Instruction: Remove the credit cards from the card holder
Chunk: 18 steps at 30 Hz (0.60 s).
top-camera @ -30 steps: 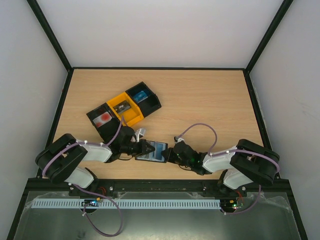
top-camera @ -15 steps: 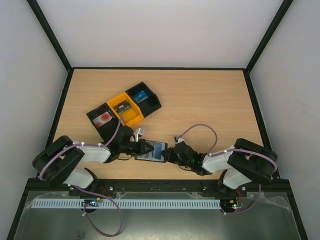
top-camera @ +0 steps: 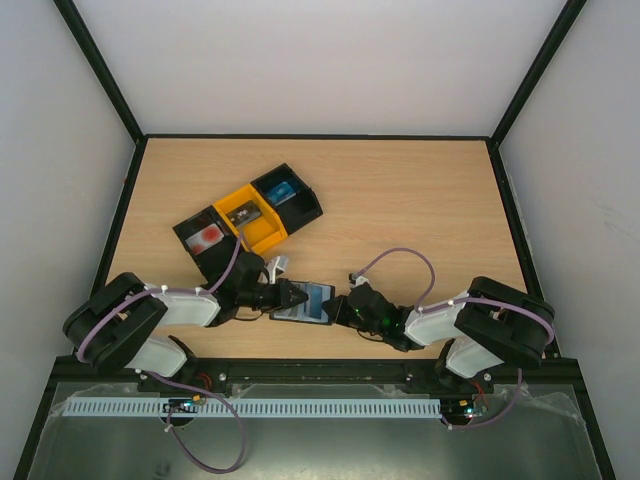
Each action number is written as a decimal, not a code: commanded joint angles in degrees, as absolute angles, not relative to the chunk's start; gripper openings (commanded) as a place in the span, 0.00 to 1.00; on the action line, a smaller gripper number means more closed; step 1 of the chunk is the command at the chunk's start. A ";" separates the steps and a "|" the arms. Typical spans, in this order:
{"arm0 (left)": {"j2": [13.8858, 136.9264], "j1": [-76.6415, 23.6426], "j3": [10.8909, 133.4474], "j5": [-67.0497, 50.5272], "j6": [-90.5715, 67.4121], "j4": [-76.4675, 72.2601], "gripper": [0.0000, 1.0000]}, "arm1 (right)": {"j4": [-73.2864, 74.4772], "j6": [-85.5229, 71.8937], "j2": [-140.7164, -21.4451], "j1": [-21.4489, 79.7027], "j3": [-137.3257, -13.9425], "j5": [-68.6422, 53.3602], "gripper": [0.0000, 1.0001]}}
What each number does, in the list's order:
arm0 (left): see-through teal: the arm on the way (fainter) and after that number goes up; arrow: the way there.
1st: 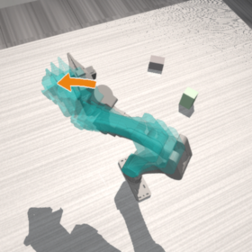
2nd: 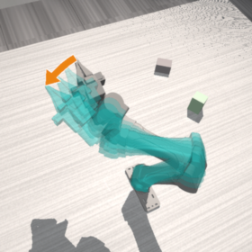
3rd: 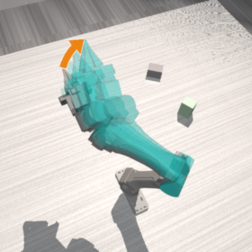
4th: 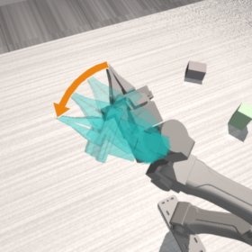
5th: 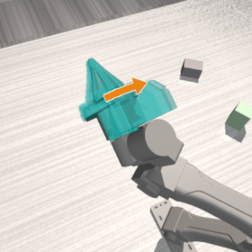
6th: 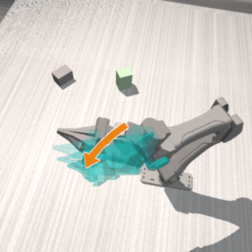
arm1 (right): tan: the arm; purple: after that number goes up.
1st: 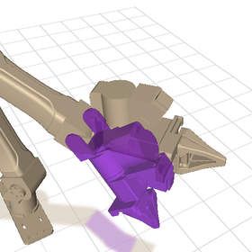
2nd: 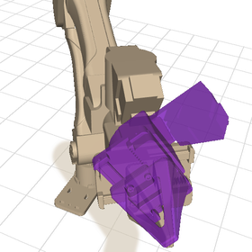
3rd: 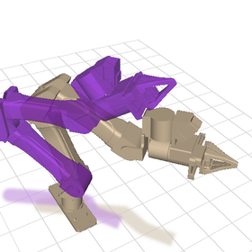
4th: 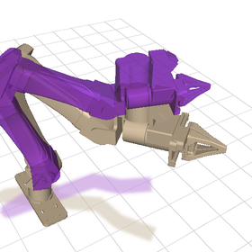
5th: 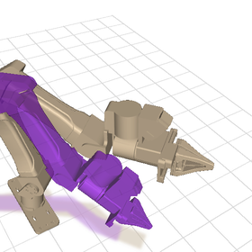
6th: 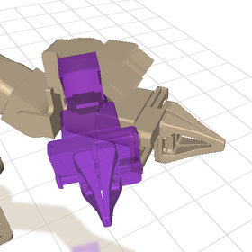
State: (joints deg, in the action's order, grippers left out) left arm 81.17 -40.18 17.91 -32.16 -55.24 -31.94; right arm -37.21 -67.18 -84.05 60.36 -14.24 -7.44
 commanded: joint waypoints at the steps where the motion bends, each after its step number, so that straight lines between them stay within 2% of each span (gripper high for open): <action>1: 80.93 -39.99 17.58 -33.74 -54.79 -33.96 0.09 | -30.32 -67.15 -86.09 60.66 -12.54 -5.77 0.07; 3: 81.08 -39.99 17.39 -34.01 -55.09 -34.59 0.03 | -30.26 -67.20 -86.01 60.64 -12.50 -5.74 0.07; 11: 81.45 -39.62 16.49 -34.50 -55.58 -36.21 0.03 | -30.24 -67.31 -85.84 60.62 -12.41 -5.61 0.07; 18: 78.76 -38.32 17.88 -32.82 -51.08 -28.43 0.03 | -30.28 -67.32 -86.09 60.66 -12.06 -5.36 0.07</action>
